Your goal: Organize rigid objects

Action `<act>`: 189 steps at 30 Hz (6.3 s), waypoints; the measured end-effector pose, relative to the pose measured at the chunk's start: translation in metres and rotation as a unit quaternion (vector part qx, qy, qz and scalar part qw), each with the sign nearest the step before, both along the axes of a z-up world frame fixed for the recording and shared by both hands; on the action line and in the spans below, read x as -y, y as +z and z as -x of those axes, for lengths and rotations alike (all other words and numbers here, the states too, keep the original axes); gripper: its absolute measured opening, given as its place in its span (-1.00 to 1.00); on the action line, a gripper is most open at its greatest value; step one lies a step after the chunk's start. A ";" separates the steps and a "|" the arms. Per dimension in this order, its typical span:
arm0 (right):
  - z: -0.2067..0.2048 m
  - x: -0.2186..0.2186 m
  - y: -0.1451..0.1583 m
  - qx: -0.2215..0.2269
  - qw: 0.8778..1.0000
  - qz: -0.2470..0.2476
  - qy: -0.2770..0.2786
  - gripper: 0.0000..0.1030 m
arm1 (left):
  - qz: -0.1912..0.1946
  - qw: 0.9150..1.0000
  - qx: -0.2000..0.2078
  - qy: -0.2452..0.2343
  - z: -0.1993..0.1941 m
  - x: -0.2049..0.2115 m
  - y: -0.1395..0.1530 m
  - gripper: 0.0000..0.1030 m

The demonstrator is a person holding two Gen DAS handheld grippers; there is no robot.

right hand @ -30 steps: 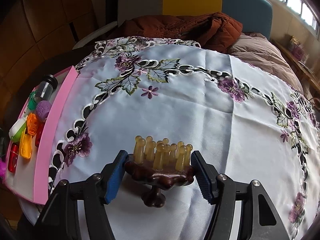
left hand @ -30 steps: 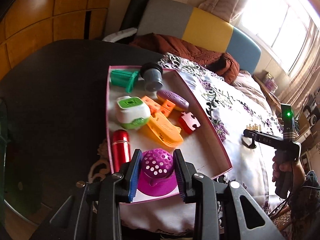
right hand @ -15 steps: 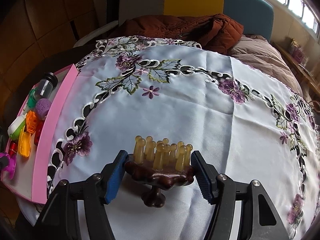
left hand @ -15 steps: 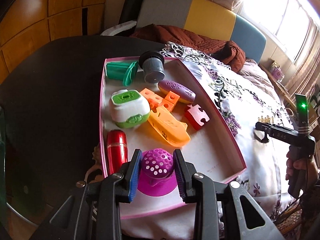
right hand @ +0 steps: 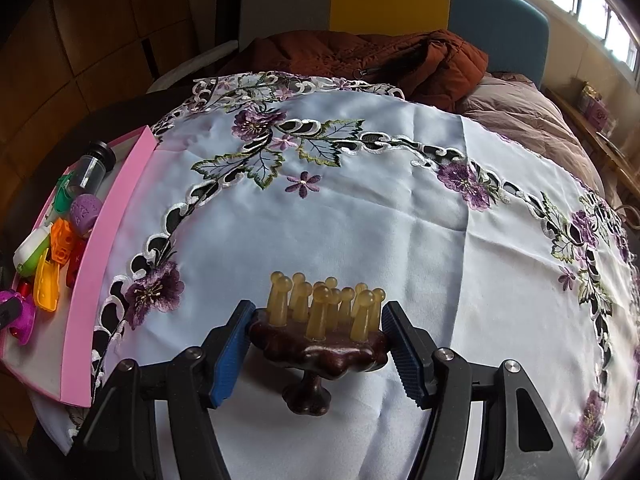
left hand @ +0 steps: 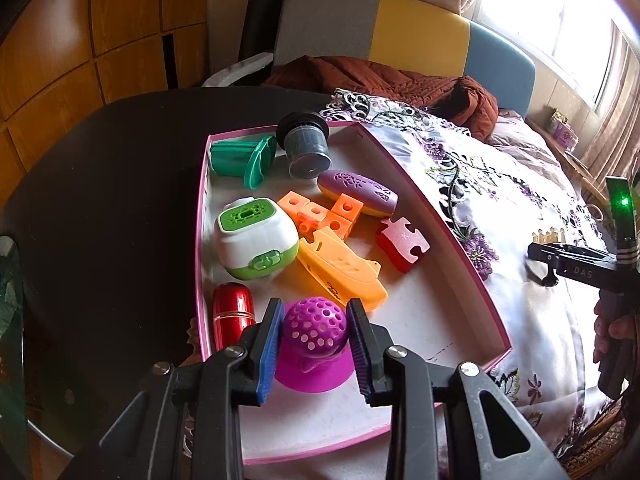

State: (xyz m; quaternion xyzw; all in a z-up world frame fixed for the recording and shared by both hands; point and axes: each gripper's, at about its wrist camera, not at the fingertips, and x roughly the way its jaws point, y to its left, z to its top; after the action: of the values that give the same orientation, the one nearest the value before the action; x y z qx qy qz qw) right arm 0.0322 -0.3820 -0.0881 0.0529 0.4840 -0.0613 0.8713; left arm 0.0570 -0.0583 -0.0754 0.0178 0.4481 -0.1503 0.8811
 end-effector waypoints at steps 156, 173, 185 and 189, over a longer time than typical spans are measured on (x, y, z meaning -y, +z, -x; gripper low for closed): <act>0.021 -0.194 0.031 0.073 0.985 -0.036 0.149 0.76 | 0.023 0.990 0.031 0.133 0.031 -0.085 0.019 -0.16; 0.054 -0.187 0.061 0.154 0.986 -0.005 0.069 0.91 | -0.017 0.983 0.071 0.167 0.058 -0.072 0.043 -0.15; 0.058 -0.196 0.066 0.162 0.984 0.003 0.076 0.91 | -0.039 0.980 0.092 0.170 0.067 -0.064 0.050 -0.15; 0.058 -0.198 0.068 0.163 0.984 0.005 0.078 0.91 | -0.039 0.980 0.102 0.165 0.071 -0.062 0.053 -0.15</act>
State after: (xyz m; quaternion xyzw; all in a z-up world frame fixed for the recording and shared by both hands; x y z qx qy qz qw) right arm -0.0260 -0.1841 -0.0204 0.0199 0.3380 0.0133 0.9408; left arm -0.0137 0.0035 -0.0221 -0.0067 0.3577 0.0169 0.9337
